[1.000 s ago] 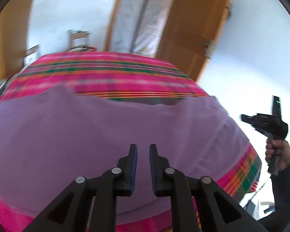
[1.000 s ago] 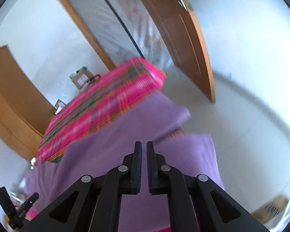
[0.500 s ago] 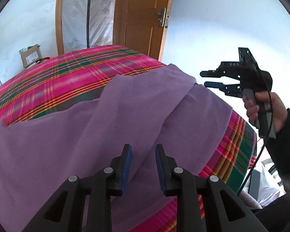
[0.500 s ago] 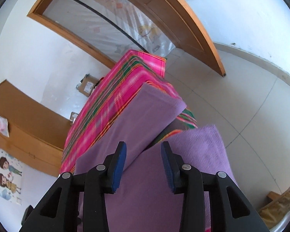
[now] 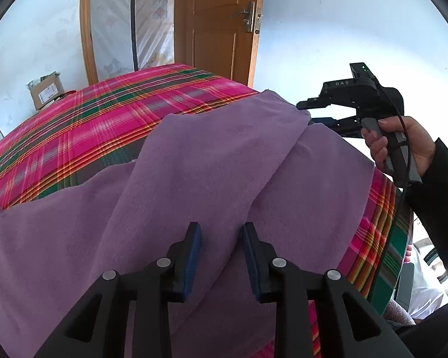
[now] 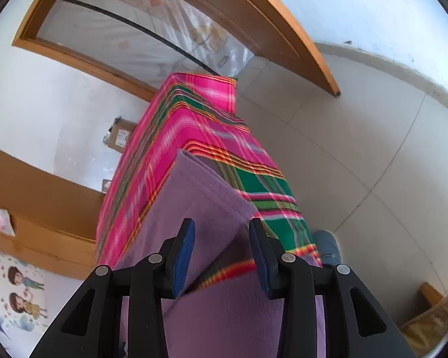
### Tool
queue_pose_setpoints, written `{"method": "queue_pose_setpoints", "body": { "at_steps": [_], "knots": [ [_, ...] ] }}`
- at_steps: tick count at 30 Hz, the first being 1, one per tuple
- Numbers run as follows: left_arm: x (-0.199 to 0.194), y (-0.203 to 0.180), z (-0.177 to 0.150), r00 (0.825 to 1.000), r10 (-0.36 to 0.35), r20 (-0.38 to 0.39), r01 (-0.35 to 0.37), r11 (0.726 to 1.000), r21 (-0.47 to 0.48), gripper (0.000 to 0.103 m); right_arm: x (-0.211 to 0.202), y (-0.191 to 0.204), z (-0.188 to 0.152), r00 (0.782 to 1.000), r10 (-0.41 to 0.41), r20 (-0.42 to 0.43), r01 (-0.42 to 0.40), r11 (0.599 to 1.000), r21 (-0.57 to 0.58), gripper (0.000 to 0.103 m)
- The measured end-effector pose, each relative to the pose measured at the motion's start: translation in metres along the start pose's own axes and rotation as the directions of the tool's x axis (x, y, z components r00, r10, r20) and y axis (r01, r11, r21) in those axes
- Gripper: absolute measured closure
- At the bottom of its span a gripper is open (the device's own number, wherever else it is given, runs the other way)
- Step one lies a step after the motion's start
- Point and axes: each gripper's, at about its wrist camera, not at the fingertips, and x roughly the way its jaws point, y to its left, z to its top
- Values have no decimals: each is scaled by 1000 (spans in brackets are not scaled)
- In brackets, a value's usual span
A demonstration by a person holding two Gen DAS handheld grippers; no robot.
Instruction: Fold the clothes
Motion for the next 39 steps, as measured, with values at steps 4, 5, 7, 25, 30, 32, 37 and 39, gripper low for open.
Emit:
{"method": "queue_pose_setpoints", "body": {
  "at_steps": [4,5,7,25,30,32,37,39],
  "knots": [
    [2,1,4,1000,0,-4,0,1000,-8,80,-4,12,4,999,-7,40,10,997,-77,92],
    [2,1,4,1000,-3,-3,3,1000,-13,85,-5,16,4,999,-4,44,8,995,-98,96],
    [1,4,6,1000,-8,4,8,1000,-24,99,-6,23,6,999,5,45,1,992,-129,98],
    [-57,2,6,973,-189,129,194,981,-29,100,-120,63,-20,969,147,199,-101,969,-224,99],
    [-56,-2,-3,971,-216,106,220,975,-30,100,-118,-1,-54,990,23,140,-13,997,-75,98],
    [-56,-3,-6,969,-226,98,230,973,-31,100,-115,-22,-63,993,13,116,-12,1000,-11,98],
    [-56,-5,-13,965,-250,80,254,967,-34,100,-127,-13,-68,988,43,145,-38,999,-34,99],
    [-56,-6,-17,963,-260,73,263,964,-35,100,-133,-10,-66,986,58,159,-49,997,-57,99]
  ]
}}
